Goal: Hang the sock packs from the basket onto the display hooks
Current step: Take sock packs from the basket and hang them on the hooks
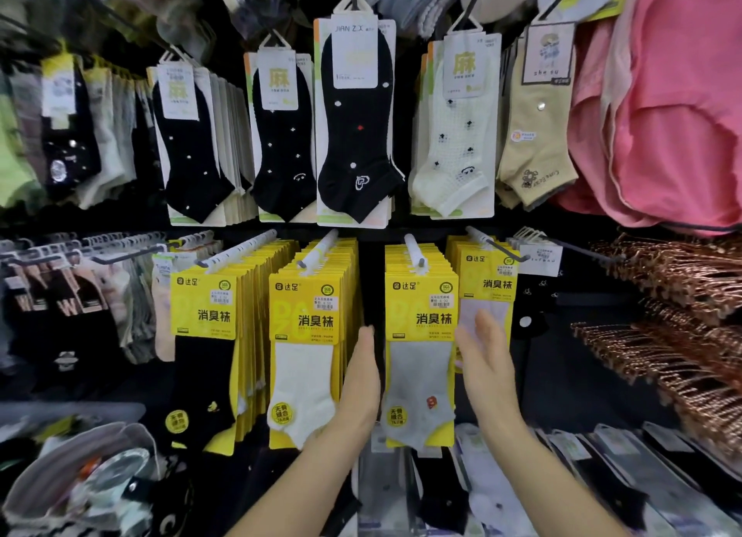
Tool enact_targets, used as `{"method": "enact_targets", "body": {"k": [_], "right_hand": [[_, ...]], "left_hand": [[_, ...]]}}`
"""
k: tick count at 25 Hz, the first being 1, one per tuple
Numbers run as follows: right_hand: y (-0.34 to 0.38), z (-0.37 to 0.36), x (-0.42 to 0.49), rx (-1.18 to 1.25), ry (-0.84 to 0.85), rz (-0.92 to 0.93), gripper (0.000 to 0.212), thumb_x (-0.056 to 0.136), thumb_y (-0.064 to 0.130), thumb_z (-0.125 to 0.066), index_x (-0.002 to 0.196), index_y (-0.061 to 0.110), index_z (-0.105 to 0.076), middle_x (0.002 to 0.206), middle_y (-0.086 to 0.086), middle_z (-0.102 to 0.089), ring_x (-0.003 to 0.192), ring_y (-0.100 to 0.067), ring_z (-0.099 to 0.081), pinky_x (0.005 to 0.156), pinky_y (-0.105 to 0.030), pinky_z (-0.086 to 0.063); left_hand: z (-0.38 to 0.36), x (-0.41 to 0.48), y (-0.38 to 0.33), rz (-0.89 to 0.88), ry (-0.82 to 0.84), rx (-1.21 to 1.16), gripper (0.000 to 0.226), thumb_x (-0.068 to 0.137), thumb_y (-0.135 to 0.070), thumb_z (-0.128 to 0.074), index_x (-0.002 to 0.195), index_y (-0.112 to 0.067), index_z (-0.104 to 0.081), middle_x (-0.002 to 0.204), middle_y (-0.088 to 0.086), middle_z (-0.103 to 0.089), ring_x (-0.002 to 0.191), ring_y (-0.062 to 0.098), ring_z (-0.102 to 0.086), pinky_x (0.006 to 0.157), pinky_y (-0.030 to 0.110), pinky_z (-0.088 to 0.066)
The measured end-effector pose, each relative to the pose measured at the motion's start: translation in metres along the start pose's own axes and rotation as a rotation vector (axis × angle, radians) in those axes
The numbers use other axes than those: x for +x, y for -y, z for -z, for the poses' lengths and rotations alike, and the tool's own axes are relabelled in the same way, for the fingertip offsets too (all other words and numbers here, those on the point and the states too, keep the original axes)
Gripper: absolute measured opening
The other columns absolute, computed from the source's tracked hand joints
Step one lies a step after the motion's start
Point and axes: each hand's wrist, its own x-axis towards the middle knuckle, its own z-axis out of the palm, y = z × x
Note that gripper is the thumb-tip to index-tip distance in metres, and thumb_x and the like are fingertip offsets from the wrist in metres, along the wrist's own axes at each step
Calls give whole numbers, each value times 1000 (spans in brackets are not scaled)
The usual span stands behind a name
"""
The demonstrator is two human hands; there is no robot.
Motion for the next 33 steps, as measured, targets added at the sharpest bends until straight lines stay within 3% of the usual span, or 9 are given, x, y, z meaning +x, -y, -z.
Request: {"method": "enact_targets", "body": {"k": [1, 3, 6, 9, 12, 16, 25, 29, 33], "right_hand": [[0, 1, -10, -17, -20, 38, 41, 94, 28, -51, 134, 29, -41, 125, 26, -43, 127, -5, -41, 100, -24, -39], [-3, -7, -26, -83, 49, 81, 39, 94, 27, -51, 132, 29, -42, 127, 25, -44, 123, -1, -43, 95, -19, -38], [-13, -38, -40, -133, 262, -7, 45, 97, 25, -45, 140, 23, -35, 137, 13, -42, 122, 1, -42, 93, -14, -35], [-13, -79, -37, -137, 386, -139, 54, 98, 24, -43, 147, 15, -22, 150, 3, -30, 137, -10, -31, 105, -21, -29], [-6, -111, -19, -213, 373, -245, 68, 96, 29, -48, 150, 15, -10, 156, 1, -19, 142, -18, -22, 114, -33, -24], [-1, -137, -11, -279, 386, -219, 57, 88, 13, -52, 141, 22, -32, 131, 2, -54, 118, -20, -51, 92, -30, -41], [-6, -140, -18, -271, 414, -174, 63, 84, 5, -53, 139, 25, -31, 125, 0, -57, 113, -21, -54, 97, -42, -45], [-28, -115, -50, -209, 431, -169, 61, 88, 4, -54, 141, 22, -31, 128, 15, -44, 117, -5, -44, 98, -26, -39], [-94, -75, -123, -208, 474, -341, 62, 94, 10, -52, 147, 18, -21, 140, 14, -29, 135, -6, -27, 106, -22, -26]], "left_hand": [[9, -12, 5, -33, -13, 33, 44, 99, -44, -24, 135, -28, -44, 130, -16, -50, 126, 2, -45, 109, 26, -34], [32, -31, 10, -169, -81, 81, 32, 100, -34, -32, 125, -30, -52, 134, -15, -49, 122, -2, -46, 106, 31, -36], [71, -37, -6, -431, -282, 103, 24, 98, -16, -42, 106, -26, -62, 110, -18, -62, 106, -7, -55, 90, 19, -44], [103, -15, -21, -512, -345, 205, 32, 96, -11, -43, 127, -17, -48, 116, -19, -53, 105, -18, -49, 84, 3, -40], [111, 7, -24, -401, -193, 326, 48, 94, -12, -46, 140, -18, -35, 129, -9, -51, 121, 5, -47, 98, 22, -40], [112, 23, -19, -358, -53, 267, 45, 90, -13, -52, 133, -24, -43, 119, -7, -60, 114, 11, -55, 92, 26, -45], [125, 19, -13, -286, -44, 234, 33, 94, -14, -47, 120, -34, -50, 116, -8, -62, 105, 6, -60, 77, 13, -50], [144, -12, 18, -103, -154, 188, 52, 97, -32, -42, 146, -22, -26, 136, -13, -35, 126, 4, -35, 95, 12, -35], [179, -78, 108, 30, -319, 205, 33, 100, -28, -36, 132, -25, -42, 129, -12, -43, 122, 8, -40, 99, 25, -31]]}}
